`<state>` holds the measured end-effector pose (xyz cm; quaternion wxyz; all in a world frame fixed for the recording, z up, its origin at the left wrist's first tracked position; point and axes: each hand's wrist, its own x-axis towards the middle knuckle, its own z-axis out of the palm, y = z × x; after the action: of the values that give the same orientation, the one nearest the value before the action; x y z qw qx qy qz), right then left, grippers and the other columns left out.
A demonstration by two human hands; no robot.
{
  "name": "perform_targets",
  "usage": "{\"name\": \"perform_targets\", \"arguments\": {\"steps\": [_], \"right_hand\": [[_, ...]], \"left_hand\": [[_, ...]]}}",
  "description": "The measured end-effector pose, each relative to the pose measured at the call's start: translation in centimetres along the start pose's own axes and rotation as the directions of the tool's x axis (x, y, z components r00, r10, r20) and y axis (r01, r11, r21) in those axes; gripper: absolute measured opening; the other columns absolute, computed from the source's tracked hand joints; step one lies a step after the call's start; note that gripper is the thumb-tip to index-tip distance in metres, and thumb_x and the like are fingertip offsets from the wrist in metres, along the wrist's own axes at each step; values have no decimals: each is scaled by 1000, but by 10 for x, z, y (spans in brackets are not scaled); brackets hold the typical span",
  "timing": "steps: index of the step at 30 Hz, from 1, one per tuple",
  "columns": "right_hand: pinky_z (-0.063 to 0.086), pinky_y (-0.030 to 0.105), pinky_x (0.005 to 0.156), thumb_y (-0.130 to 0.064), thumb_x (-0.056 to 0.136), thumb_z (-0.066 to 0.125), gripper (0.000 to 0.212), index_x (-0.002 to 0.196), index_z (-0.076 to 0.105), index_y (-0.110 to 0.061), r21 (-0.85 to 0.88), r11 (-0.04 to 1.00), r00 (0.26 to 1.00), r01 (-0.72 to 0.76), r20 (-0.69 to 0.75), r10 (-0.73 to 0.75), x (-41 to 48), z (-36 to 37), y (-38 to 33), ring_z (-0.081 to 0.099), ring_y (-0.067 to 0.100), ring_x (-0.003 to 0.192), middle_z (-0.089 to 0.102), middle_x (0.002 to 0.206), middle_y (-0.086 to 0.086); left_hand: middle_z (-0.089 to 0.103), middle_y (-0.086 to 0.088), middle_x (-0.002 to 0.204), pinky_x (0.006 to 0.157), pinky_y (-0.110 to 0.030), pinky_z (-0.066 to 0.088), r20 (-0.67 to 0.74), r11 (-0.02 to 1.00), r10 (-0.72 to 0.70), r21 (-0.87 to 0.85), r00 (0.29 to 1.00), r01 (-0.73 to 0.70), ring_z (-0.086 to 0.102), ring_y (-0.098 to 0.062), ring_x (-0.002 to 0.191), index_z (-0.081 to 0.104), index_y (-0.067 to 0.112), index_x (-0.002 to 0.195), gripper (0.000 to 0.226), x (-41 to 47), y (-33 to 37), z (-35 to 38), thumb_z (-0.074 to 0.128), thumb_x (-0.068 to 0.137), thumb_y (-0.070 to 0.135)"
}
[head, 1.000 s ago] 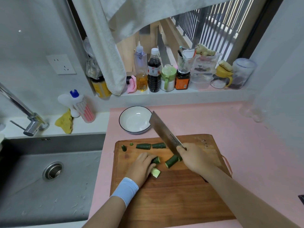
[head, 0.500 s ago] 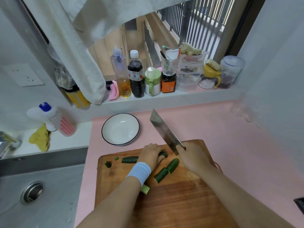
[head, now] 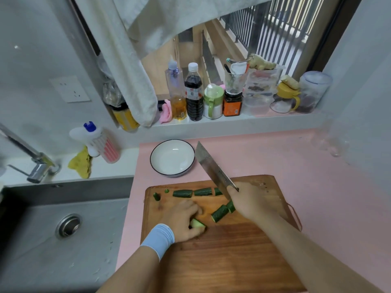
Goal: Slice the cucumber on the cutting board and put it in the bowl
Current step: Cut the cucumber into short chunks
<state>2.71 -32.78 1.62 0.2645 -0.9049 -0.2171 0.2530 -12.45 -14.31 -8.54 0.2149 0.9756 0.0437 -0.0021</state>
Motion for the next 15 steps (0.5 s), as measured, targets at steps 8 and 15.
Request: {"name": "perform_targets", "arguments": {"steps": [8, 15], "right_hand": [[36, 31, 52, -34, 101, 44, 37, 67, 52, -23, -43, 998, 999, 38, -14, -39, -15, 16, -9, 54, 19, 58, 56, 61, -3], [38, 27, 50, -36, 103, 39, 36, 75, 56, -24, -58, 998, 1000, 14, -24, -16, -11, 21, -18, 52, 16, 54, 55, 62, -4]], "left_hand": [[58, 8, 120, 91, -29, 44, 32, 992, -99, 77, 995, 97, 52, -14, 112, 60, 30, 124, 38, -11, -10, 0, 54, 92, 50], [62, 7, 120, 85, -29, 45, -58, 946, -323, -30, 945, 321, 56, -14, 110, 59, 29, 123, 31, 2, -35, -22, 53, 95, 43]]}}
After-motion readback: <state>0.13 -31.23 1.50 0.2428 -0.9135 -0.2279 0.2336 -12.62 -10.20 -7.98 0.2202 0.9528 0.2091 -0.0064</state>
